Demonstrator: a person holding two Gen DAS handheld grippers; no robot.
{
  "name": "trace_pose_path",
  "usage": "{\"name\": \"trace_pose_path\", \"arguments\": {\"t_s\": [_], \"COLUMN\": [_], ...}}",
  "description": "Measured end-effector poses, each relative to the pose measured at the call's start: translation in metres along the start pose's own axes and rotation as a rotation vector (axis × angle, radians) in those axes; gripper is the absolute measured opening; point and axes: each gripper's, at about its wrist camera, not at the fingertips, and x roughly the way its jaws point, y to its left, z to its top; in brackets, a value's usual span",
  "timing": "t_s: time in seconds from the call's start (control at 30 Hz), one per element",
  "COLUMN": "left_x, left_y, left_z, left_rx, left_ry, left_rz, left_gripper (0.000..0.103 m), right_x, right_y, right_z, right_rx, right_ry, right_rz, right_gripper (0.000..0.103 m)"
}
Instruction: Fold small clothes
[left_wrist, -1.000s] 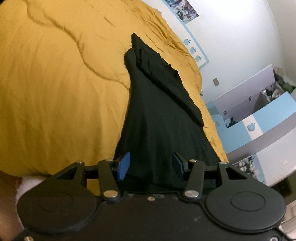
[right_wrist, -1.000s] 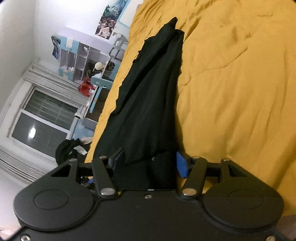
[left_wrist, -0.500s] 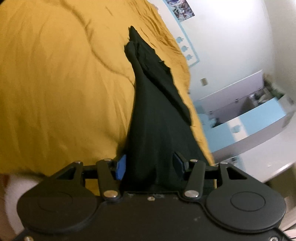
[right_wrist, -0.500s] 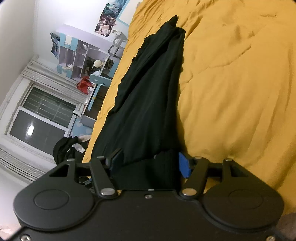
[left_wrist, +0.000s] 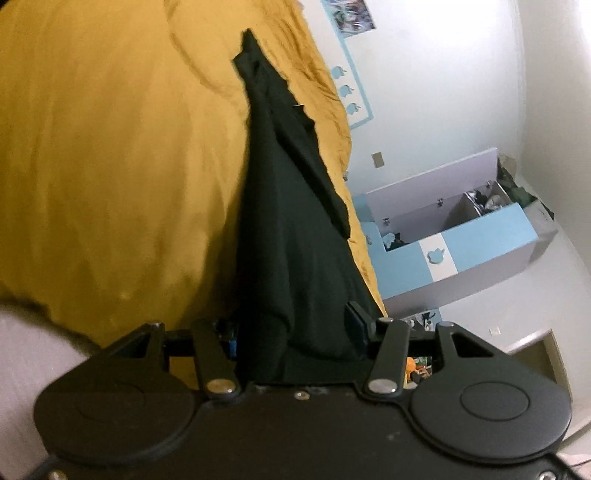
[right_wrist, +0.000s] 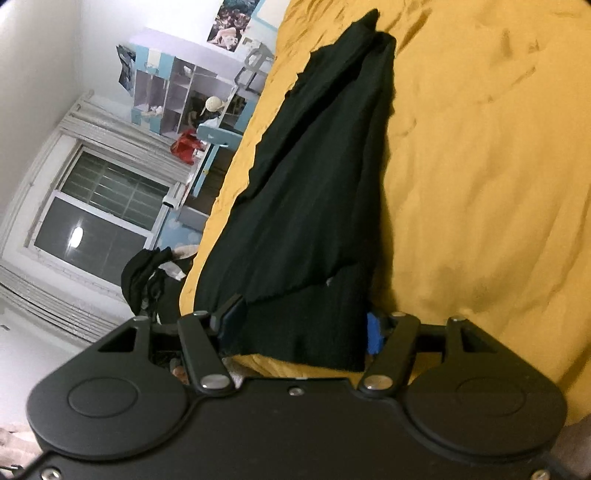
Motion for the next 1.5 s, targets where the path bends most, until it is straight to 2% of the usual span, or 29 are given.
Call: {"name": "trace_pose_path", "arguments": {"t_s": [0.07, 0.1, 0.13, 0.17, 0.2, 0.23, 0.3, 0.43, 0.63, 0.8, 0.93, 1.03, 1.17, 1.3, 1.4, 1.5], "left_x": [-0.001, -0.003, -0.007, -0.009, -0.010, -0.012, -0.013, -0.010, -0.013, -0.005, 0.003, 0.014, 0.032, 0.073, 0.110, 0.154], "left_y": [-0.002, -0.008, -0.016, -0.024, -0.030, -0.034, -0.037, -0.036, -0.048, -0.066, -0.067, -0.076, -0.092, -0.089, -0.084, -0.068], "left_z": [-0.004, -0.006, -0.008, -0.010, -0.010, -0.011, -0.010, -0.007, -0.002, 0.005, 0.016, 0.041, 0.097, 0.172, 0.228, 0.284], "left_rx": [0.008, 0.038, 0.074, 0.113, 0.136, 0.149, 0.134, 0.085, 0.021, -0.024, -0.084, -0.093, -0.011, -0.004, 0.036, 0.026], "left_ry": [-0.001, -0.010, -0.022, -0.029, -0.027, -0.023, -0.007, 0.026, 0.012, -0.091, -0.152, -0.198, -0.257, -0.271, -0.270, -0.270], "left_rz": [0.029, 0.057, 0.079, 0.091, 0.106, 0.127, 0.139, 0.182, 0.159, 0.025, -0.040, -0.057, -0.050, -0.068, -0.045, -0.016], "left_gripper": [0.048, 0.047, 0.045, 0.031, 0.010, 0.005, 0.004, 0.003, 0.003, 0.003, 0.003, 0.003, 0.003, 0.003, 0.003, 0.003], "right_x": [0.001, 0.002, 0.002, 0.003, 0.004, 0.004, 0.004, 0.001, -0.009, -0.010, 0.000, 0.005, 0.020, 0.050, 0.084, 0.119], "right_y": [-0.005, -0.006, -0.004, -0.001, 0.004, 0.007, 0.007, 0.006, 0.011, 0.014, 0.017, 0.022, 0.026, 0.024, 0.020, 0.010], "right_z": [-0.002, -0.002, -0.002, -0.003, -0.004, -0.004, -0.004, -0.004, 0.000, 0.010, 0.019, 0.039, 0.092, 0.169, 0.233, 0.292], "right_rx": [0.035, 0.055, 0.055, 0.040, 0.009, -0.016, -0.013, 0.013, 0.052, 0.131, 0.165, 0.182, 0.190, 0.180, 0.173, 0.164], "right_ry": [-0.022, -0.037, -0.043, -0.044, -0.040, -0.036, -0.022, -0.036, -0.073, -0.177, -0.237, -0.302, -0.395, -0.439, -0.444, -0.449], "right_rz": [0.001, 0.003, -0.005, -0.029, -0.067, -0.090, -0.092, -0.078, -0.011, 0.151, 0.224, 0.266, 0.295, 0.286, 0.254, 0.204], "right_gripper": [0.064, 0.061, 0.054, 0.049, 0.040, 0.030, 0.015, 0.013, 0.013, 0.012, 0.012, 0.012, 0.012, 0.012, 0.012, 0.012]}}
